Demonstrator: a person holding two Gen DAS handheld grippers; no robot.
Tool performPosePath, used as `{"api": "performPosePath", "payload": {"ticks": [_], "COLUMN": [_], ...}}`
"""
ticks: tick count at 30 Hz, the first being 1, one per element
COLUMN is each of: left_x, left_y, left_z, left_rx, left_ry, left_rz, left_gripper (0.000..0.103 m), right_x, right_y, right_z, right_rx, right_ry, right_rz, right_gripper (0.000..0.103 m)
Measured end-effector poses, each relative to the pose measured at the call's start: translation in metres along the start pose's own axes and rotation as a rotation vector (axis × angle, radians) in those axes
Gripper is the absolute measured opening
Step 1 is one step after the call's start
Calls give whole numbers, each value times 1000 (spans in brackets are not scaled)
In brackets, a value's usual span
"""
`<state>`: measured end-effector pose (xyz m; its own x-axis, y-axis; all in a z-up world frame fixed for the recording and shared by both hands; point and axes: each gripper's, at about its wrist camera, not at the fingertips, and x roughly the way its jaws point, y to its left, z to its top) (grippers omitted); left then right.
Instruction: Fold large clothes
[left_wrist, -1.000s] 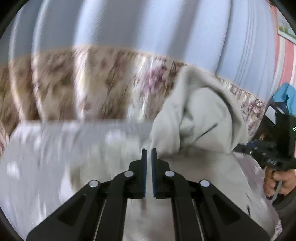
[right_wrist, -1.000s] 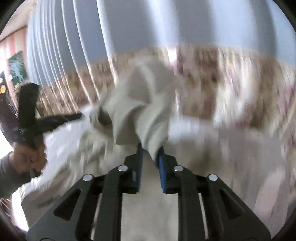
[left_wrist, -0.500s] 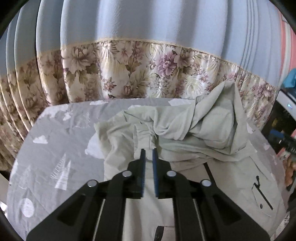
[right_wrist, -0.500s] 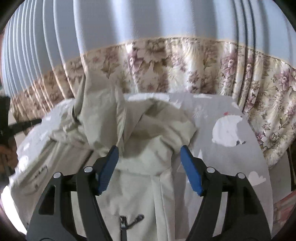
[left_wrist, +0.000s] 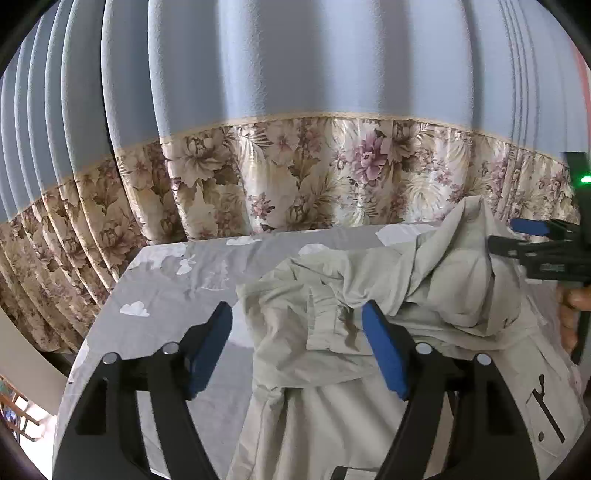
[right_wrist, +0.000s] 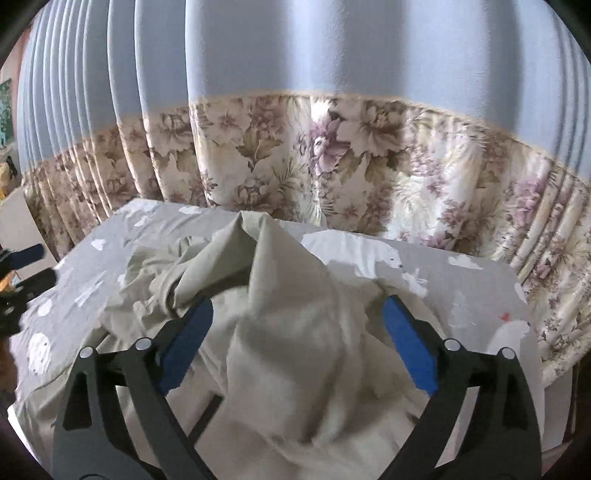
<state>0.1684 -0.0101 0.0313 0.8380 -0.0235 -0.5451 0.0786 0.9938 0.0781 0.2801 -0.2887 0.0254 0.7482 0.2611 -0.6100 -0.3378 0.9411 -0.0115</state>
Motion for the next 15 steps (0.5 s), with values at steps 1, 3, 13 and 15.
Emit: {"api": "performPosePath", "payload": {"ticks": [1,3,13,15], "left_x": [2,2,2,6], "left_y": [2,3,17,14], "left_z": [1,2,-3,-6], "left_rx": [-7,-15,-46,-33], "left_ry": [6,10,32,47], "left_rz": [-5,-4,-41,-54], "left_gripper": [75,75,77,78], "right_x": [10,29,-54,-71], "right_y": [3,2,62,67], "right_z": [3,3,-81,-104], "right_rx": [-8,21,-291,-367], "right_ry": [14,53,13,39], "right_rz": [-10,40,358,357], "right_gripper": [87,26,81,80]}}
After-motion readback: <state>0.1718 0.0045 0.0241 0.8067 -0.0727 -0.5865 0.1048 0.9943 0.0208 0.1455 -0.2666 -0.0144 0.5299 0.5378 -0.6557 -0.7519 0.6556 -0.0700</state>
